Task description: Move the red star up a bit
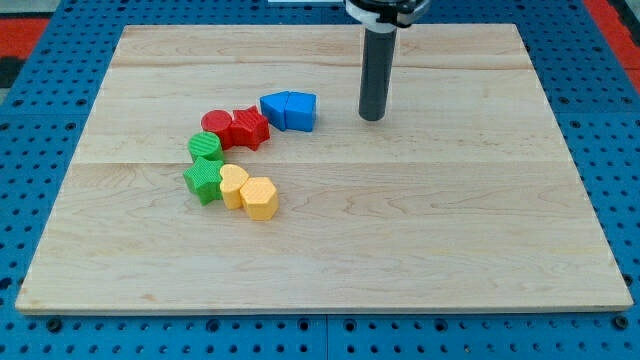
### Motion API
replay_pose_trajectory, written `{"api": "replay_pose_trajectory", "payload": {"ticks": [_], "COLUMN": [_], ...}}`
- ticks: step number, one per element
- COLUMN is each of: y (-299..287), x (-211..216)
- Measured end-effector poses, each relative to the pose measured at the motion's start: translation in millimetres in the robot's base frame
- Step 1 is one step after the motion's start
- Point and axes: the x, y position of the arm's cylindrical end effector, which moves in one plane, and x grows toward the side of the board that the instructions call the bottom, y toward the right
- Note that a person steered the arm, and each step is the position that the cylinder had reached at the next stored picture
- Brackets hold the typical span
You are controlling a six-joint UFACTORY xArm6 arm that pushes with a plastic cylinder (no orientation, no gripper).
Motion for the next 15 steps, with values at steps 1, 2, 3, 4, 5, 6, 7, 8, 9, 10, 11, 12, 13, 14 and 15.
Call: {"api": "replay_pose_trajectory", "payload": {"ticks": [1,2,3,4,5,6,7,8,9,10,11,12,13,14,15], "y": [-6.4,-19.9,-42.2,-64.0,-71.9,-84.1,-95.7,-109.0,-119.4,-123.5,-123.9,-124.0,-124.0,-128.3,-132.4], "x": [17.0,22.6,22.6,26.9,32.9,38.8,41.0,41.0,41.0,41.0,41.0,41.0,36.0,34.4,34.4]}}
